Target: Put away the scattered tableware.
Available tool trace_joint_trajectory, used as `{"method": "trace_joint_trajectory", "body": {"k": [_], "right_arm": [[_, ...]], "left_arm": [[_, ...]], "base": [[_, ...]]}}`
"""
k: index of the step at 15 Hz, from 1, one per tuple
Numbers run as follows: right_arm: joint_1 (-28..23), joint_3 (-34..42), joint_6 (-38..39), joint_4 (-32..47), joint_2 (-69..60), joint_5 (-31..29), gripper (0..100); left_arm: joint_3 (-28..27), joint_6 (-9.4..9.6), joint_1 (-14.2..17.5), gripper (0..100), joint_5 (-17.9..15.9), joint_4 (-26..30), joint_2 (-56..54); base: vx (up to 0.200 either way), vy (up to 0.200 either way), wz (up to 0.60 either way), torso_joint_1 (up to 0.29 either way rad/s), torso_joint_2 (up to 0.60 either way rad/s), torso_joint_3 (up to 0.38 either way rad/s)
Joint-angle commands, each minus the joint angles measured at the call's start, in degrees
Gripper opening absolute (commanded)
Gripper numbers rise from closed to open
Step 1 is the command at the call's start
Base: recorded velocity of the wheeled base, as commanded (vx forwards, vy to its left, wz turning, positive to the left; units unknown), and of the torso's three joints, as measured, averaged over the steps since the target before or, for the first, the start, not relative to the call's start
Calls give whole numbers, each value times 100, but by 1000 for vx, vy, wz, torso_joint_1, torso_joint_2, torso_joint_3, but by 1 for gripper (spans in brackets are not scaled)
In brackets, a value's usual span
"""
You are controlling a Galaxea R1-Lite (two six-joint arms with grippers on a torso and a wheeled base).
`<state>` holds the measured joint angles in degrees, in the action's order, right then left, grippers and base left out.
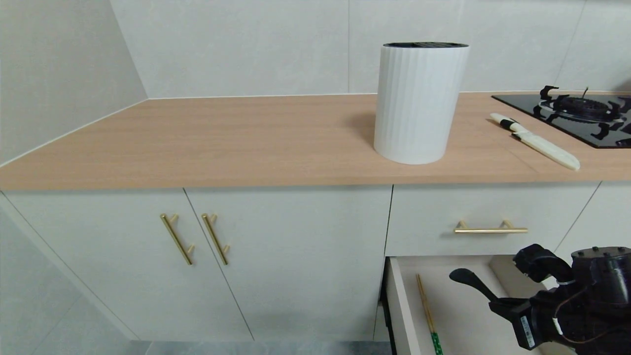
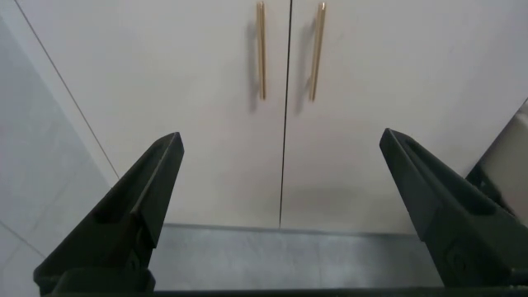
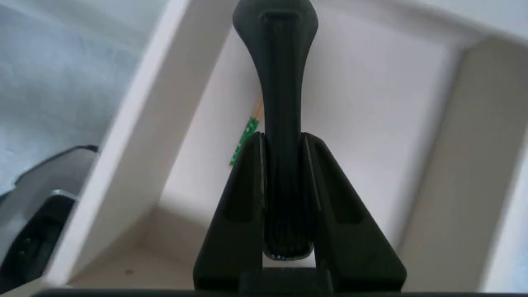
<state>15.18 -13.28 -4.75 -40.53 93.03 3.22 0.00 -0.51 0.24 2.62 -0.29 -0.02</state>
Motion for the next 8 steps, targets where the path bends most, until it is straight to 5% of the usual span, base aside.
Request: {"method": "trace_joint_trajectory", "body": {"k": [1, 5, 8], "right_arm": [[3, 0, 1, -7, 93, 3, 0], [3, 0, 1, -7, 146, 3, 0], [3, -8, 1, -7, 172, 3, 0]], "left_arm": [[0, -2, 2, 100, 2, -6, 2], [0, -2, 2, 100, 2, -6, 2], [0, -2, 2, 100, 2, -6, 2]], "base": [[0, 0, 0, -149, 452, 315], [0, 0, 0, -115, 452, 327], [0, 0, 0, -40, 188, 142]]}}
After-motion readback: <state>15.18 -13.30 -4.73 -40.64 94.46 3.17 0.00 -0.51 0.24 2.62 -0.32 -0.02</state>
